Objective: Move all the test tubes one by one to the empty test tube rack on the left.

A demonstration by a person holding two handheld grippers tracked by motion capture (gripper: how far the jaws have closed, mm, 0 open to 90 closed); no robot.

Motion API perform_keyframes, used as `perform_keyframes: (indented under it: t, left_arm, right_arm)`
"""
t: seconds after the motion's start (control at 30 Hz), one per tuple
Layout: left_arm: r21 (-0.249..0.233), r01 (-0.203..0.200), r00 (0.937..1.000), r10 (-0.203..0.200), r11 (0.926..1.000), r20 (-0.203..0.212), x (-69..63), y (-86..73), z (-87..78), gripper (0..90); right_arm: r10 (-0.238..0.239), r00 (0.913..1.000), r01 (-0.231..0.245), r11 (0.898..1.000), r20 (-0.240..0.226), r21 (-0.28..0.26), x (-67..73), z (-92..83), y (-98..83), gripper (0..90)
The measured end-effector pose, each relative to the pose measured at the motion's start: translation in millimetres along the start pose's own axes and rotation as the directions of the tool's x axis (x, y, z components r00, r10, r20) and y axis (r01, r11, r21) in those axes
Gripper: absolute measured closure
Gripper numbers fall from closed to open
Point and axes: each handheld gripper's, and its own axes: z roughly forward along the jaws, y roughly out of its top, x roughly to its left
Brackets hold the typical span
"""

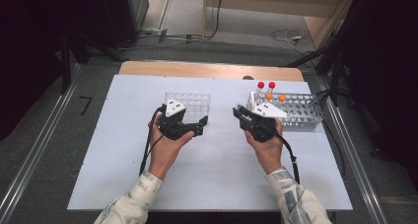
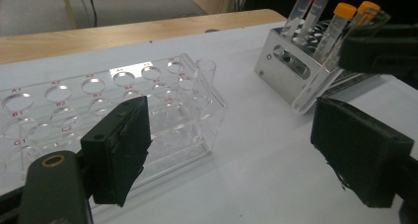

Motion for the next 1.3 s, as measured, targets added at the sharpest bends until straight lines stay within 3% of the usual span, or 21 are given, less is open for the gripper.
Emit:
perform_keyframes:
  t: [0.33,0.67,0.8,0.97,1.3]
  left_arm:
    - [-0.041,-0.012,0.9993,0.014,0.9991,0.034,-7.5,6.3,-7.9,15.5]
    - [-0.034,-0.020,0.9986,0.022,0.9992,0.048,-8.9,6.5,-8.0,19.2]
    - [-0.018,-0.046,0.9977,0.047,0.9988,0.048,-7.8,4.3,-6.5,32.3]
    - [-0.025,-0.055,0.9963,0.057,0.9982,0.064,-5.3,2.9,-7.3,60.6]
    - [-0.002,-0.051,0.9944,0.051,0.9987,0.093,-6.9,2.0,-5.0,67.5]
  right_arm:
    - [-0.019,0.9966,0.022,0.999,-0.080,0.030,34.9,20.7,-4.9,73.2]
    - [-0.030,0.9914,0.036,0.998,-0.127,0.043,59.2,35.2,-5.7,73.3]
    - [-0.035,0.9890,0.042,0.998,-0.144,0.044,66.2,38.6,-5.7,73.2]
    - [-0.039,0.9869,0.046,0.998,-0.157,0.042,71.6,39.4,-4.1,73.3]
    - [-0.043,0.9869,0.050,0.998,-0.156,0.042,73.3,41.1,-4.5,73.2]
